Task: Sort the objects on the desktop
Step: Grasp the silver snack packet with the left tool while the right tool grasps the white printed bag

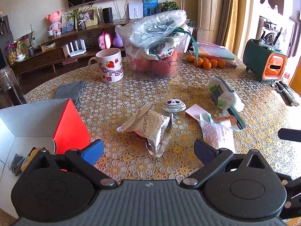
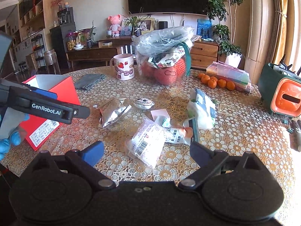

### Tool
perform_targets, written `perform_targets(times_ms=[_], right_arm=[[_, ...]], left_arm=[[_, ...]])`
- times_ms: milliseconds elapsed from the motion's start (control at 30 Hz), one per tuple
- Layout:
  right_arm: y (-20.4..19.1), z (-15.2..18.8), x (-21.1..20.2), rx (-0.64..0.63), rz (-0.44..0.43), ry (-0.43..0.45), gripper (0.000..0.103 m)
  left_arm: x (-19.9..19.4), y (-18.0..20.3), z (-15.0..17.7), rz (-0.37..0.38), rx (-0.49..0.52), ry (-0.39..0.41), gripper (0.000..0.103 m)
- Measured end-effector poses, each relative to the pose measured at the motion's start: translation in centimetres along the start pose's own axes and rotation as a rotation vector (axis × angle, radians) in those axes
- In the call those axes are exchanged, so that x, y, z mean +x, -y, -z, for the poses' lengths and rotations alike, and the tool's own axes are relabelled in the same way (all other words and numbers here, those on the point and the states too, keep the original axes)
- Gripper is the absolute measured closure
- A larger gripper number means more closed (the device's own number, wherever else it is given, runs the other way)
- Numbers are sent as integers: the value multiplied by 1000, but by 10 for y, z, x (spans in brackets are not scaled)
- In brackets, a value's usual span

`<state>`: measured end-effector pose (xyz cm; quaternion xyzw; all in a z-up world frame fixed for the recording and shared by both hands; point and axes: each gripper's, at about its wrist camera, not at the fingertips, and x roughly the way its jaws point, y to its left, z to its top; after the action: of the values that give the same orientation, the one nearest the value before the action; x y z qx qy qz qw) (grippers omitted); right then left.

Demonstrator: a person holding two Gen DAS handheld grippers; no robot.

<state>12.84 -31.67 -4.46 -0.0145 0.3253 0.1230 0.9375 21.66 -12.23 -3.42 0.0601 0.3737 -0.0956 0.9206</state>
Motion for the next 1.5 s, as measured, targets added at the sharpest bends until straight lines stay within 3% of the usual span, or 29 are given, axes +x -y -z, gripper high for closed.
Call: perform_targets(times_ms=[367,667,933,1233,1400,1500], right_arm=[[-3,-1,44,3,53,-23,7],[-5,-4,64,32,44,-40,7],[-2,-3,82,64,67,-76,9],[5,6,102,123,40,-129,14],[4,5,104,131,31,-125,21],[4,3,105,159,22,-126,26]], left_arm=[[60,-10,-35,-51,-130,-115,1],[108,-19,-62,-83,-254,-221,1],[138,-30,-56,-95,-387,-288,1],[153,-22,-42,-82,-373,-307,2],[152,-18,-40,-62,-358,-285,11],[149,-16,-39,-43,-359,-268,23]])
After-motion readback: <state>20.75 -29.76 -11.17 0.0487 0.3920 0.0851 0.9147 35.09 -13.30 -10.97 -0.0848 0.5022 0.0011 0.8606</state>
